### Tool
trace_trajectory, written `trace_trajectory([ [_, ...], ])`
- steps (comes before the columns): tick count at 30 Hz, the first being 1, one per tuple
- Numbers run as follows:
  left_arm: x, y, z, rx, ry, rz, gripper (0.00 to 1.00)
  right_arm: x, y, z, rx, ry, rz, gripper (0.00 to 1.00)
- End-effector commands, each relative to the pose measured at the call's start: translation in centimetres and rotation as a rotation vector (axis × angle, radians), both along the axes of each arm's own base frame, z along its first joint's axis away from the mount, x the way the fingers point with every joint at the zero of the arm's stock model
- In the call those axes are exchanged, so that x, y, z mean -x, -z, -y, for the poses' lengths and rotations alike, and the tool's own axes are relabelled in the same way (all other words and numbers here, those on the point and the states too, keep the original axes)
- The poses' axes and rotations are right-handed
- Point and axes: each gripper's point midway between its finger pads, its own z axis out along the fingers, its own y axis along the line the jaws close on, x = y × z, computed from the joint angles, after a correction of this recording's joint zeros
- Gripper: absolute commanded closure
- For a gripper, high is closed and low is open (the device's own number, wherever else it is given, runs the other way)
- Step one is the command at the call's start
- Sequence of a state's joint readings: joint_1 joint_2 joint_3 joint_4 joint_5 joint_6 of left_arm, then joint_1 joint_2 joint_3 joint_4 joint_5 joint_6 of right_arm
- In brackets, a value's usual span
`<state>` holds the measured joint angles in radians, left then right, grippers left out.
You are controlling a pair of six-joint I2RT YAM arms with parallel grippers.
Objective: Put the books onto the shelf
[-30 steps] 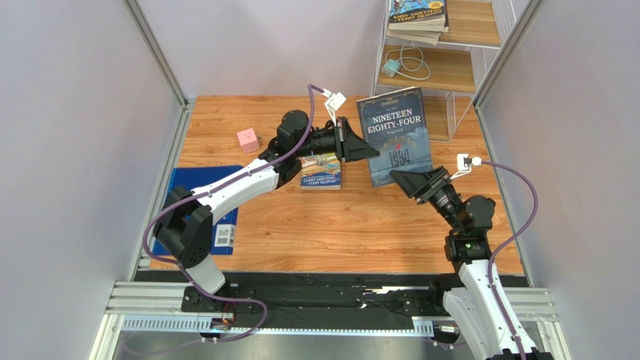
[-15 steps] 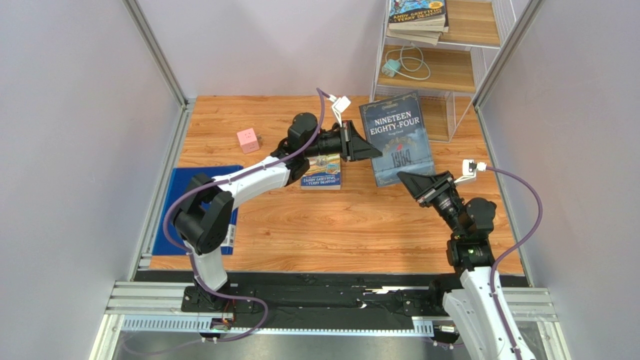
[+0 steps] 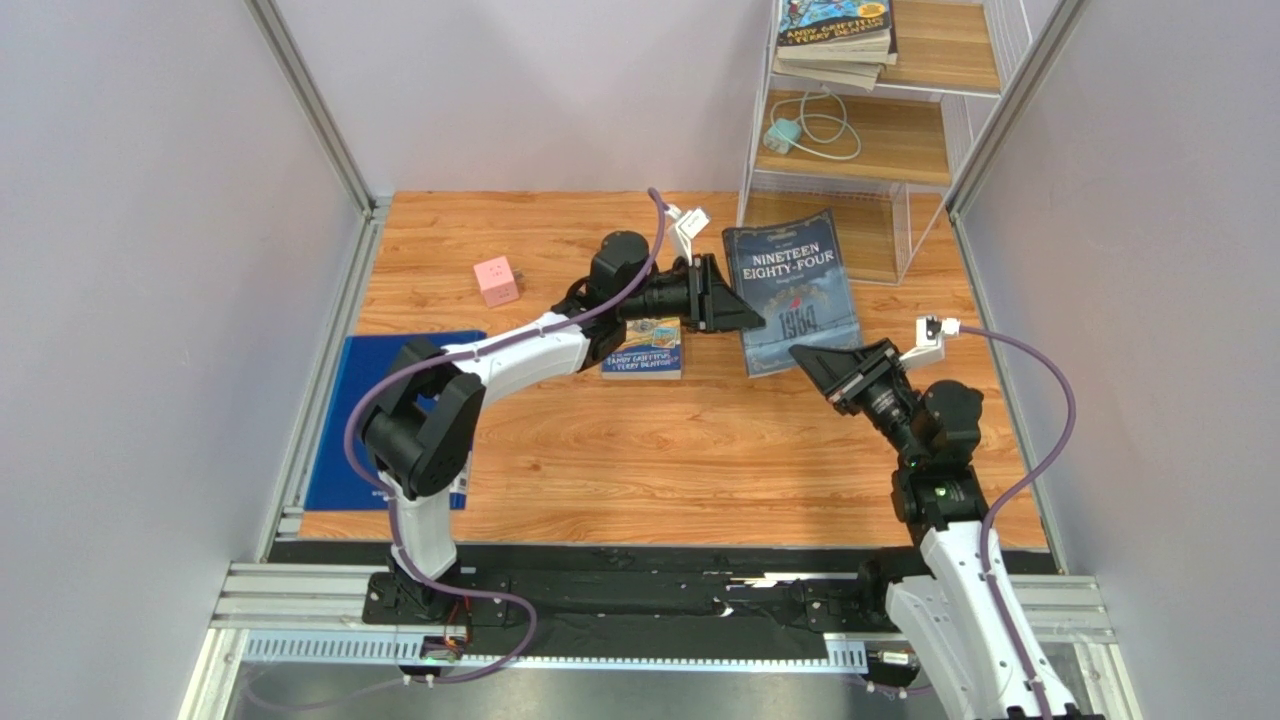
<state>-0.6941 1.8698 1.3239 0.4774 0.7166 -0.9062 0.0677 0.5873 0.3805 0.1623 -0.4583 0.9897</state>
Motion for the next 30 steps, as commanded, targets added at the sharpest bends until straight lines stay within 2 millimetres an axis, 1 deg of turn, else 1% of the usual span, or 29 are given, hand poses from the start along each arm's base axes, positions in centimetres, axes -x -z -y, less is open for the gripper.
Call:
trace_trajectory([
  [1, 0.7, -0.3, -1.4, -0.042, 0.0, 0.093, 0.43, -0.3, -7.4, 0.1, 0.041, 0.011, 0.215, 1.0],
  [2, 0.5, 0.4, -2.0, -0.067, -0.02, 0.091, 0.41, -0.4, -7.9, 0.2, 0.049, 0.016, 0.216, 1.0],
  [3, 0.1, 0.7, -2.7, -0.089, -0.047, 0.096, 0.38, -0.6, -8.1, 0.4, 0.065, 0.022, 0.221, 1.0],
  [4, -0.1, 1.8, -3.4, -0.14, -0.065, 0.105, 0.35, -0.8, -8.0, 0.4, 0.075, 0.022, 0.206, 1.0],
  [5, -0.4, 1.7, -4.2, -0.166, -0.111, 0.123, 0.35, -0.6, -9.4, 0.4, 0.083, 0.021, 0.234, 1.0],
  [6, -0.7, 2.2, -4.8, -0.195, -0.134, 0.127, 0.34, -0.6, -9.9, 0.4, 0.102, 0.022, 0.247, 1.0],
  [7, -0.9, 2.4, -5.6, -0.228, -0.17, 0.152, 0.34, -0.7, -10.0, 0.5, 0.116, 0.021, 0.235, 1.0],
  [8, -0.7, 3.5, -6.2, -0.259, -0.183, 0.144, 0.33, -0.5, -11.4, 0.5, 0.129, 0.022, 0.263, 1.0],
  [9, -0.7, 4.1, -6.6, -0.276, -0.197, 0.146, 0.33, -0.4, -12.1, 0.6, 0.139, 0.025, 0.27, 1.0],
  [10, -0.9, 4.0, -7.1, -0.278, -0.225, 0.17, 0.32, -0.4, -12.1, 0.7, 0.162, 0.03, 0.265, 1.0],
  [11, -0.3, 5.5, -7.6, -0.297, -0.224, 0.152, 0.32, -0.2, -13.3, 0.8, 0.166, 0.035, 0.282, 1.0],
  [12, -0.2, 6.1, -7.7, -0.301, -0.226, 0.153, 0.32, -0.2, -13.8, 0.9, 0.171, 0.041, 0.292, 1.0],
  [13, 0.2, 7.5, -8.1, -0.317, -0.224, 0.151, 0.32, -0.2, -13.5, 1.0, 0.183, 0.036, 0.27, 1.0],
  [15, 0.4, 9.0, -8.5, -0.333, -0.228, 0.15, 0.32, 0.1, -14.5, 1.1, 0.192, 0.04, 0.289, 1.0],
  [16, 0.6, 10.8, -8.7, -0.351, -0.225, 0.146, 0.32, 0.2, -14.9, 1.2, 0.194, 0.046, 0.294, 1.0],
  [17, 0.7, 11.8, -8.8, -0.359, -0.222, 0.149, 0.32, 0.3, -15.2, 1.3, 0.196, 0.05, 0.302, 1.0],
  [18, 0.8, 12.7, -8.9, -0.364, -0.216, 0.152, 0.32, 0.4, -16.1, 1.4, 0.196, 0.053, 0.313, 1.0],
  [19, 0.9, 14.3, -8.9, -0.376, -0.199, 0.171, 0.33, 0.5, -16.6, 1.4, 0.198, 0.055, 0.321, 1.0],
  [21, 1.2, 15.8, -8.9, -0.391, -0.179, 0.175, 0.33, 0.3, -17.4, 1.4, 0.206, 0.055, 0.326, 1.0],
  [22, 1.5, 16.7, -9.0, -0.387, -0.157, 0.183, 0.33, 0.3, -18.2, 1.5, 0.208, 0.06, 0.329, 1.0],
  [24, 2.0, 17.2, -8.9, -0.371, -0.145, 0.189, 0.33, 0.1, -19.2, 1.5, 0.211, 0.06, 0.342, 1.0],
  [26, 2.4, 17.8, -9.1, -0.35, -0.142, 0.194, 0.33, -0.2, -20.7, 1.5, 0.212, 0.062, 0.363, 1.0],
  [27, 2.4, 17.6, -9.0, -0.334, -0.144, 0.207, 0.33, -0.5, -21.0, 1.5, 0.215, 0.057, 0.365, 1.0],
  [28, 2.9, 17.6, -9.0, -0.325, -0.127, 0.208, 0.33, -0.7, -22.1, 1.4, 0.218, 0.056, 0.381, 1.0],
  [30, 3.0, 17.4, -9.0, -0.321, -0.125, 0.215, 0.33, -0.8, -23.2, 1.3, 0.229, 0.05, 0.397, 1.0],
])
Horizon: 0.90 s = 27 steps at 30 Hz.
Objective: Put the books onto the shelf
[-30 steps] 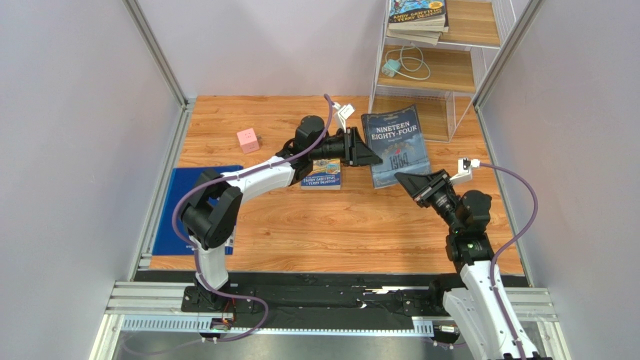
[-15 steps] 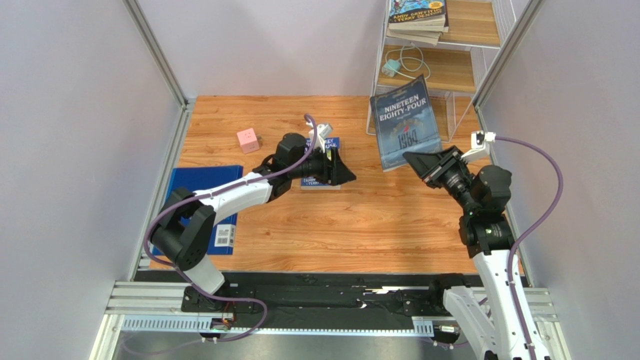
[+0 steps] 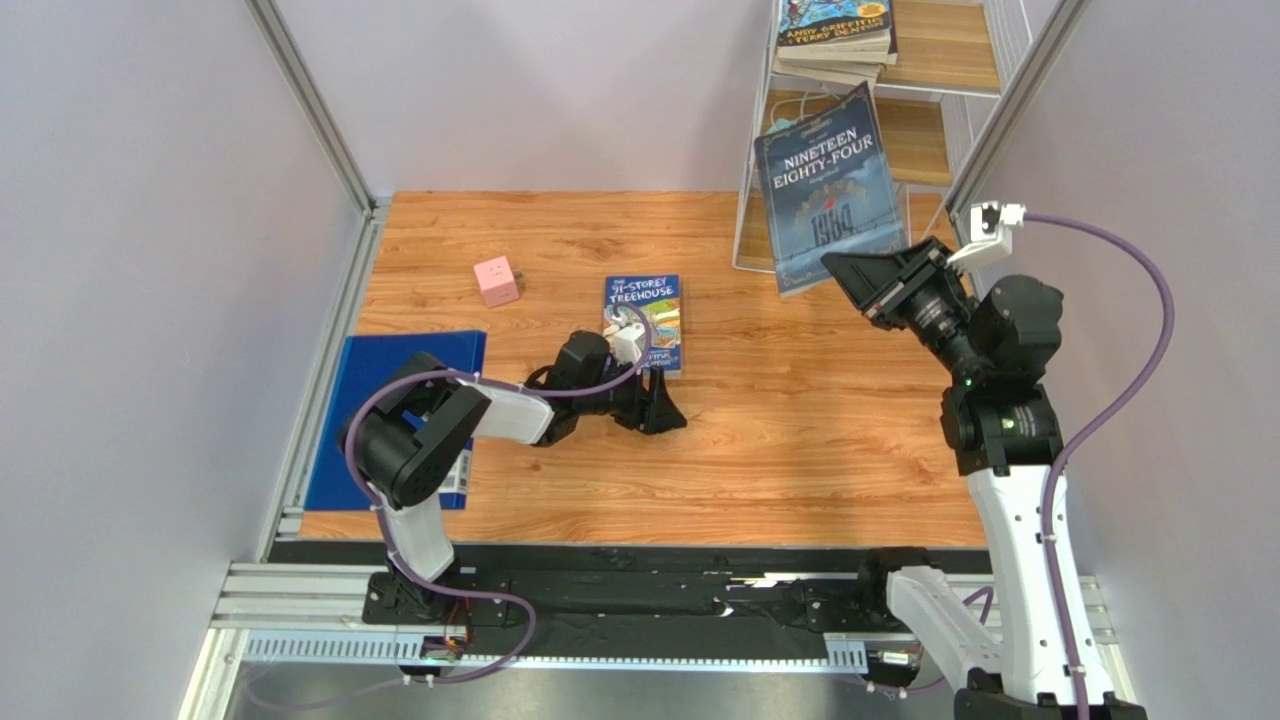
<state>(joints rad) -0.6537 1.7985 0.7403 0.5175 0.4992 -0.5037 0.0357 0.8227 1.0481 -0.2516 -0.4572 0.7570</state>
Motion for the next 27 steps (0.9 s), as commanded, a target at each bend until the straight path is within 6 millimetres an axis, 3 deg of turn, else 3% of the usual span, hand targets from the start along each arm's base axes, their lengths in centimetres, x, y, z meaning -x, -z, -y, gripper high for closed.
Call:
trace_trajectory([
  [1, -1.1, -3.3, 1.3, 0.103, 0.044, 0.165, 0.32, 0.8, -8.5, -0.1, 0.034, -0.012, 0.258, 1.0],
  [5, -1.2, -2.7, 1.4, 0.099, 0.041, 0.144, 0.32, 0.5, -10.7, -0.2, 0.034, -0.024, 0.285, 1.0],
  [7, -1.2, -2.5, 1.6, 0.102, 0.046, 0.136, 0.32, 0.3, -10.5, -0.3, 0.029, -0.031, 0.269, 1.0],
  [11, -1.1, -2.5, 1.5, 0.105, 0.047, 0.138, 0.33, -0.2, -9.0, -0.5, 0.024, -0.041, 0.227, 1.0],
  [16, -0.9, -2.4, 1.6, 0.11, 0.049, 0.134, 0.33, -1.1, -5.6, -0.2, 0.024, -0.028, 0.163, 1.0],
  [25, -1.1, -2.2, 1.7, 0.113, 0.044, 0.13, 0.33, -2.1, -2.6, -0.3, 0.001, -0.047, 0.096, 1.0],
  [27, -1.0, -2.1, 1.7, 0.113, 0.046, 0.127, 0.33, -2.6, -2.0, 0.7, -0.005, -0.022, 0.08, 1.0],
])
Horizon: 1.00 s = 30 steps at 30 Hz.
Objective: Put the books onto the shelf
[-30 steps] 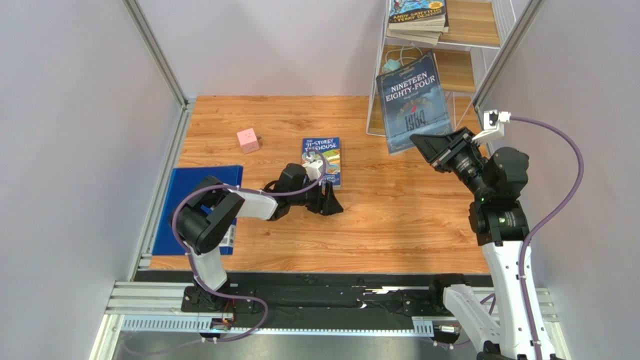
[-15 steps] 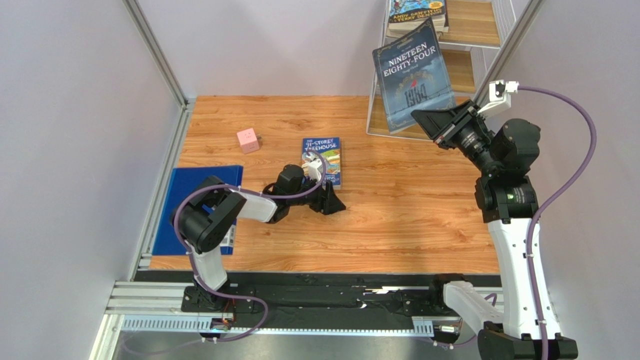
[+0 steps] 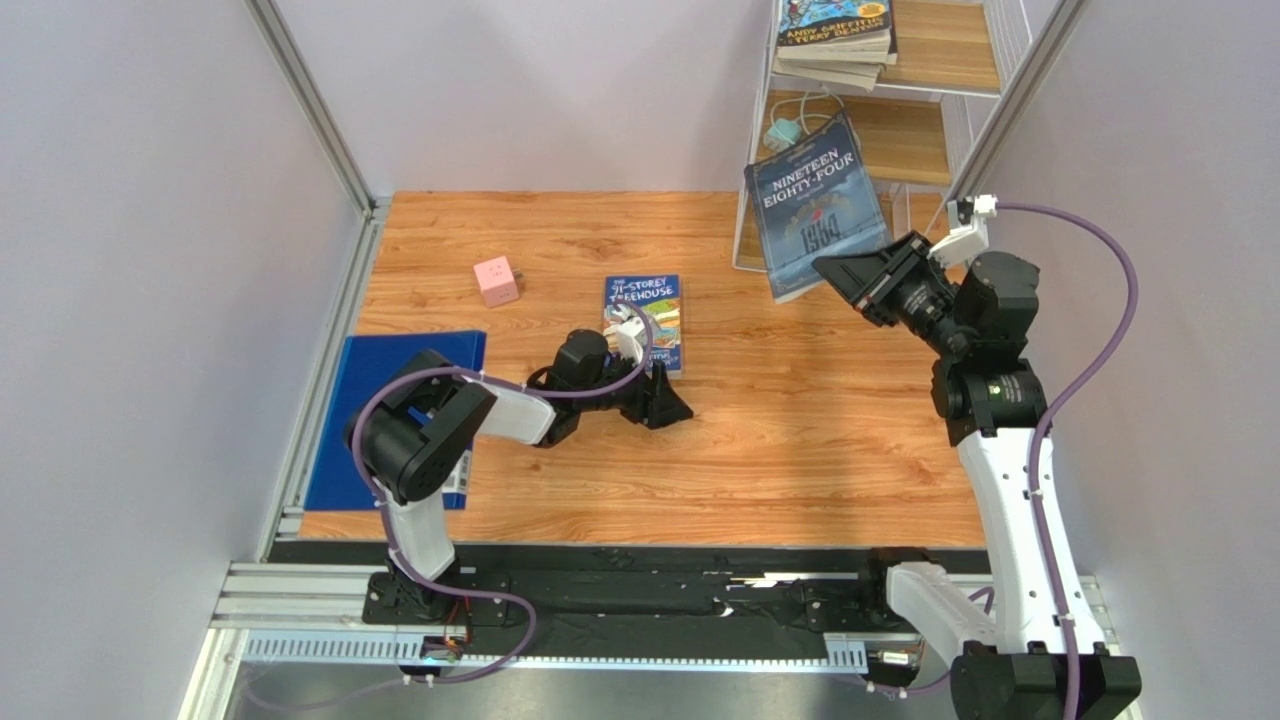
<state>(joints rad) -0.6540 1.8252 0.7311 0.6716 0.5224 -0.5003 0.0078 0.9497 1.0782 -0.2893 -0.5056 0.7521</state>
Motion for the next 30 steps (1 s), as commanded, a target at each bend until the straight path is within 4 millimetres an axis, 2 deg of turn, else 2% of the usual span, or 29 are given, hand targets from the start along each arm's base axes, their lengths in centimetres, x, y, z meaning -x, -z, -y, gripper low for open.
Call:
trace_trajectory([
  [1, -0.1, -0.6, 0.6, 0.032, 0.024, 0.037, 0.33, 0.1, -4.6, 0.8, -0.017, 0.003, 0.199, 1.0],
  [5, -0.3, -0.7, 0.6, 0.034, 0.02, 0.038, 0.33, -0.6, -2.2, 1.3, -0.069, 0.002, 0.11, 1.0],
  [6, -0.2, -0.6, 0.6, 0.032, 0.02, 0.035, 0.33, -0.9, -0.9, 1.5, -0.086, -0.004, 0.086, 1.0],
  [10, -0.3, -0.5, 0.5, 0.03, 0.015, 0.034, 0.33, -1.5, 2.3, 1.3, -0.193, -0.037, 0.025, 1.0],
  [16, -0.3, -0.6, 0.6, 0.031, 0.015, 0.035, 0.33, -2.8, 6.4, 1.4, -0.211, -0.029, -0.041, 1.0],
  [18, -0.3, -0.5, 0.5, 0.029, 0.014, 0.033, 0.33, -3.3, 7.1, 1.6, -0.211, -0.018, -0.044, 1.0],
  [19, -0.3, -0.5, 0.5, 0.029, 0.014, 0.033, 0.33, -3.8, 8.3, 1.7, -0.216, -0.009, -0.072, 1.0],
  [30, -0.3, -0.6, 0.6, 0.033, 0.016, 0.039, 0.33, -9.7, 11.5, 3.1, -0.207, 0.049, -0.118, 1.0],
])
